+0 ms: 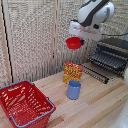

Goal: Extend the gripper towards the oven tray handle. Grasp the handle and carefully pull the tray out of the oven. Move the gripper above the red bowl. Grab the red bowl gently. Lift the bowl and place it onto the oven tray.

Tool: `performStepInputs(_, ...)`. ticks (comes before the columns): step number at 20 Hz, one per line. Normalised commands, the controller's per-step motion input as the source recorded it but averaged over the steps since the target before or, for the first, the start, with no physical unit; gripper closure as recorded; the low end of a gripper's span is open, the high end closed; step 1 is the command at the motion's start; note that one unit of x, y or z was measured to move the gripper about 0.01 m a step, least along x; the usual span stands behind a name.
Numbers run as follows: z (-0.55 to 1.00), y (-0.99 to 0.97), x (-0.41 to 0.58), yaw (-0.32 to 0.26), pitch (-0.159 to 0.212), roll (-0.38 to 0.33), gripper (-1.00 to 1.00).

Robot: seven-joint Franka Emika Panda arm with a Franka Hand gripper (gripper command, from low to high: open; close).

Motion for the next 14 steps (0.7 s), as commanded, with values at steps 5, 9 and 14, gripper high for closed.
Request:
performStepInputs(5, -0.16, -0.86, -0.421, -0.106, -0.004, 0.009, 1.00)
performStepInputs(9, -0.19, -0.73, -0.341, -0.166, -0.025, 0.000, 1.00)
performStepInputs(14, -0.10, -0.79, -0.158, -0.153, -0.030, 0.001, 1.00)
